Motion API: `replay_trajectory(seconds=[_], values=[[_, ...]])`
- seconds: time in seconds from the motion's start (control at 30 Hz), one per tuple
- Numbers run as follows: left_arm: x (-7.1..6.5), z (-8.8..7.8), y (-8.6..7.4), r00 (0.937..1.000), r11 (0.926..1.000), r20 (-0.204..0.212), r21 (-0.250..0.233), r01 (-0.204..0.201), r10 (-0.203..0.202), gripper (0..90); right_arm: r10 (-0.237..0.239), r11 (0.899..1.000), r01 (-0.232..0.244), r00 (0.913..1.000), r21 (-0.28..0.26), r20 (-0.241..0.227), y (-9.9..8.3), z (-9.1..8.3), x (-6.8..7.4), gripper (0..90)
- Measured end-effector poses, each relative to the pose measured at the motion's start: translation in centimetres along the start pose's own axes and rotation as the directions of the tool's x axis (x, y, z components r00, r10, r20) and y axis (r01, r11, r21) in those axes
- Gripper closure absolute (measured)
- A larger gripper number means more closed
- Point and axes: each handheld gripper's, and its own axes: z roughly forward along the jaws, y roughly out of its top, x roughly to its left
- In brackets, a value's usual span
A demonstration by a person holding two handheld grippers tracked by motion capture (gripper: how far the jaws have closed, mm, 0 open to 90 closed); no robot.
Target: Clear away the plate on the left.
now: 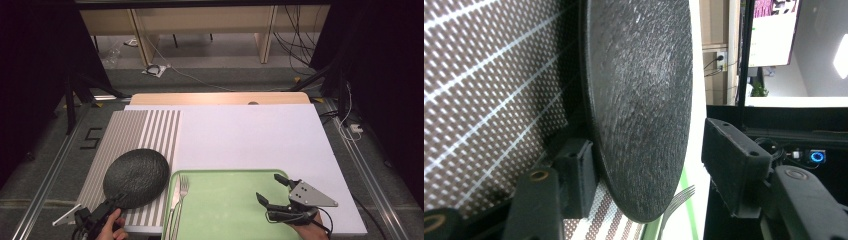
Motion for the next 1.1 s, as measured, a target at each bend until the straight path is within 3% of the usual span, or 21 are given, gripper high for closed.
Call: replay_trajectory(seconds=[0.7, 0.93, 1.1], values=[[0.5, 1.1, 0.1, 0.9990, 0.9987, -0.019, -0.032, 0.039, -0.040, 56.1, -0.005, 1.000, 0.005, 1.0000, 0.010, -0.006, -0.1, 0.2, 0.1, 20.7], [1.0, 1.0, 0.1, 0.9966, 0.9979, -0.059, -0.031, 0.056, -0.058, 78.7, -0.006, 1.000, 0.006, 1.0000, 0.008, -0.008, -0.1, 0.2, 0.1, 20.7], [1.0, 0.9, 0.1, 0.9981, 0.9976, -0.023, -0.039, 0.057, -0.058, 83.2, -0.008, 1.000, 0.008, 0.9999, 0.008, -0.009, -0.1, 0.2, 0.1, 20.7]])
